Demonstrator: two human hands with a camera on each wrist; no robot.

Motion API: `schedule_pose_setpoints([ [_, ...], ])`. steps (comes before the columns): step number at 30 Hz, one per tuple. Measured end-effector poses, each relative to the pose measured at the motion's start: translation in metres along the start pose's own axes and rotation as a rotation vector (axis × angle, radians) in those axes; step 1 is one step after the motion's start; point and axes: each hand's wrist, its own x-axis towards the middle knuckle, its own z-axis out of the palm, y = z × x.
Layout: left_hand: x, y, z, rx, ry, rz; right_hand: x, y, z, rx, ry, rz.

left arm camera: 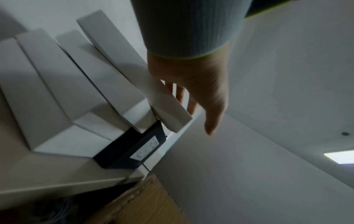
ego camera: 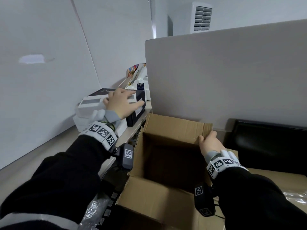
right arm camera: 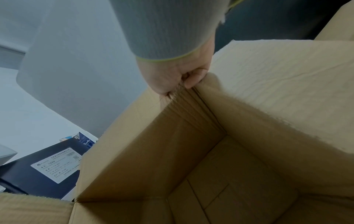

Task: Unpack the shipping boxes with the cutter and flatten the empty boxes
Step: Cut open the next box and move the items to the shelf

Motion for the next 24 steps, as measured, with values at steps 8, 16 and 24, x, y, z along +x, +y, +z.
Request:
schedule_pose_setpoints([
  [8, 0.003, 0.001, 0.014, -0.038, 0.126, -0.042, 0.004, 0.006, -0.002, -0.004, -0.010, 0.014],
  [16, -0.010, -0.019, 0.022, -0.191, 0.128, -0.079, 0.004, 0.001, 0.003, -0.014, -0.004, 0.006],
  [24, -0.020, -0.026, 0.033, -0.049, 0.156, -0.125, 0.002, 0.004, 0.003, -0.011, 0.007, -0.007],
])
